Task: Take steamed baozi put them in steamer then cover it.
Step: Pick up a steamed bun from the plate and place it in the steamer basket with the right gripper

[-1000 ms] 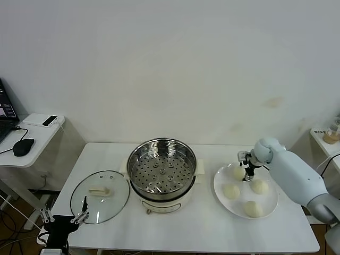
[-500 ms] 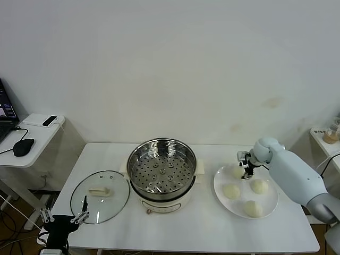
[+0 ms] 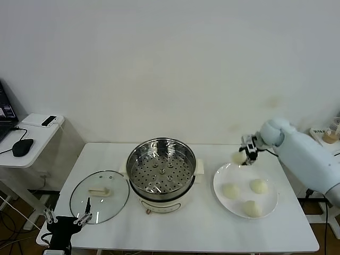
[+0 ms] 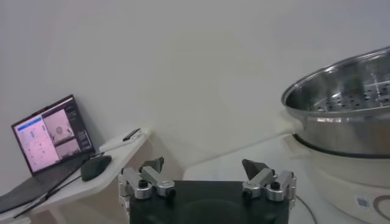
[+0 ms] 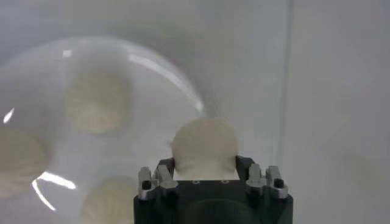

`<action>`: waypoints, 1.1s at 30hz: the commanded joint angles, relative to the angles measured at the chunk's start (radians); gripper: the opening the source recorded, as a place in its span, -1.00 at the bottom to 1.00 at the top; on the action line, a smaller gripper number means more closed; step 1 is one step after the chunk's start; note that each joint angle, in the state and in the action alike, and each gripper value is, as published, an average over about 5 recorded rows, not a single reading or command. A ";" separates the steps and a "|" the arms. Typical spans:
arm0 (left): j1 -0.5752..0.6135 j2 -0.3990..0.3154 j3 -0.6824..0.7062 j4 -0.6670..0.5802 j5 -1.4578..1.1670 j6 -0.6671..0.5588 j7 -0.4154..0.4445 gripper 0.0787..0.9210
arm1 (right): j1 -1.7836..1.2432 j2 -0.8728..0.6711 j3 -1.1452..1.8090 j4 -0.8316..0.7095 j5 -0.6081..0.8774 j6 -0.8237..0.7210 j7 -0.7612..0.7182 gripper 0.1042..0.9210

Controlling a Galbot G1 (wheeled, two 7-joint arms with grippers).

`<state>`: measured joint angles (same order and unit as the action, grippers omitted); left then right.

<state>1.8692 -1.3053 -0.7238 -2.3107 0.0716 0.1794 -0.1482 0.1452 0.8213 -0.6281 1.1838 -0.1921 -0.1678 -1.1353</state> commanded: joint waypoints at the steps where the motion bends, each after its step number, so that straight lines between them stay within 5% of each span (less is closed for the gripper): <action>1: 0.000 0.001 0.002 0.002 -0.005 0.001 0.001 0.77 | 0.284 0.069 -0.185 0.093 0.220 -0.002 0.002 0.28; 13: 0.001 0.004 -0.010 0.001 -0.017 0.010 0.003 0.77 | 0.377 0.316 -0.436 0.104 0.286 0.142 0.091 0.27; 33: 0.000 0.010 -0.032 -0.015 -0.024 0.021 0.010 0.77 | 0.255 0.517 -0.564 -0.132 -0.100 0.521 0.230 0.26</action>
<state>1.8678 -1.2964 -0.7553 -2.3260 0.0488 0.2011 -0.1385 0.4233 1.2561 -1.1330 1.1416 -0.1560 0.1998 -0.9571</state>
